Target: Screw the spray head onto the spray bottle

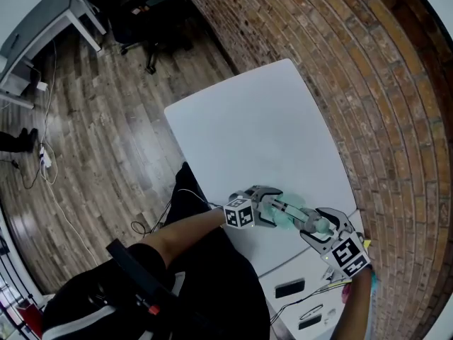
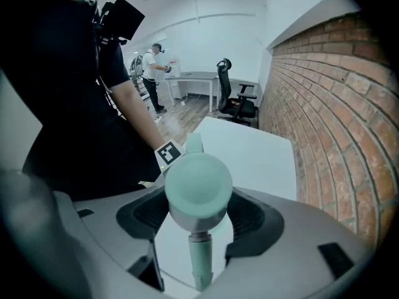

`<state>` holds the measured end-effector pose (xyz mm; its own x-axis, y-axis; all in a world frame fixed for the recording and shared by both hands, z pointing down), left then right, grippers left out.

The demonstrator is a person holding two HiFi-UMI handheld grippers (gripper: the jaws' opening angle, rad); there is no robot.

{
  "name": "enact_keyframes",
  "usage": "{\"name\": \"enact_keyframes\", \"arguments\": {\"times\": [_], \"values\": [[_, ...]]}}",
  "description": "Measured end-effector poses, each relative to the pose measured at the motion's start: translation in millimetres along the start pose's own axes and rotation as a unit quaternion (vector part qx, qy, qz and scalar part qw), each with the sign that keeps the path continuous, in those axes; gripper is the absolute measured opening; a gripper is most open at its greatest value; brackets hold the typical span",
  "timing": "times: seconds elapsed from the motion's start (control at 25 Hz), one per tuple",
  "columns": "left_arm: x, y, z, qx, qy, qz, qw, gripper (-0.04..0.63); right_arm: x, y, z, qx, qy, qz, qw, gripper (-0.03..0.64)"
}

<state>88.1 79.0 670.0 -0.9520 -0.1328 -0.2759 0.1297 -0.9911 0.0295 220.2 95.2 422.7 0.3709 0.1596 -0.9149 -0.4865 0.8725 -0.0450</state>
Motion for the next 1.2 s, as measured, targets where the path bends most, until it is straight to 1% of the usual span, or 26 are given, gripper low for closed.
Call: {"name": "enact_keyframes", "arguments": {"times": [0.12,0.2,0.28,0.36,0.44,0.52,0.6,0.68,0.76,0.8,0.88,0.96,1.04,1.2], "values": [[0,0,0,-0.001,0.0,0.003,1.0,0.494,-2,-3,0,0.025,0.007,-0.023,0.999,0.273],[0,0,0,-0.002,-0.001,0.006,1.0,0.494,-4,-3,-2,0.062,0.019,-0.033,0.997,0.273],[0,1,0,-0.003,-0.001,0.009,1.0,0.494,-6,-4,-4,0.104,0.037,-0.042,0.993,0.276],[0,1,0,-0.004,-0.002,0.009,0.9999,0.494,-8,-5,-5,0.136,0.054,-0.052,0.988,0.278],[-1,1,1,-0.005,-0.003,0.009,0.9999,0.494,-10,-5,-6,0.152,0.064,-0.06,0.985,0.278],[0,1,0,-0.005,-0.004,0.009,0.9999,0.494,-10,-5,-6,0.156,0.065,-0.063,0.984,0.279],[-1,1,0,-0.005,-0.004,0.008,0.9999,0.494,-9,-5,-5,0.139,0.054,-0.058,0.987,0.279],[-1,1,-1,-0.004,-0.003,0.008,1.0,0.494,-4,-5,-4,0.098,0.029,-0.045,0.994,0.279],[-2,0,-1,-0.005,-0.002,0.008,1.0,0.494,4,-1,-4,0.065,0.002,-0.025,0.998,0.279],[-1,0,0,-0.005,-0.001,0.008,1.0,0.494,11,1,-6,0.055,-0.012,-0.01,0.998,0.279],[-1,0,0,-0.005,-0.001,0.007,1.0,0.494,27,2,-9,0.026,-0.047,0.035,0.998,0.279],[-1,0,0,-0.004,0.0,0.006,1.0,0.494,44,2,-10,-0.02,-0.078,0.085,0.993,0.279],[-1,-1,0,-0.003,0.0,0.004,1.0,0.494,52,6,-9,-0.065,-0.083,0.113,0.988,0.278],[0,-1,0,-0.003,0.001,0.003,1.0,0.494,39,17,1,-0.12,-0.039,0.117,0.985,0.279]]}}
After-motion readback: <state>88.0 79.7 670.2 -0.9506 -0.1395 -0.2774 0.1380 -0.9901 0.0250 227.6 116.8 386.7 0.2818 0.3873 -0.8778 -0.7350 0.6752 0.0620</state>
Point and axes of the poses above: the fingertips, and each gripper's own axes: x backward along the fingers, y to its left, z out of its underside, the point moved 10 cm from there along x, backward along the fingers, and after that the axes turned 4 degrees about y, right-handed, at the moved point
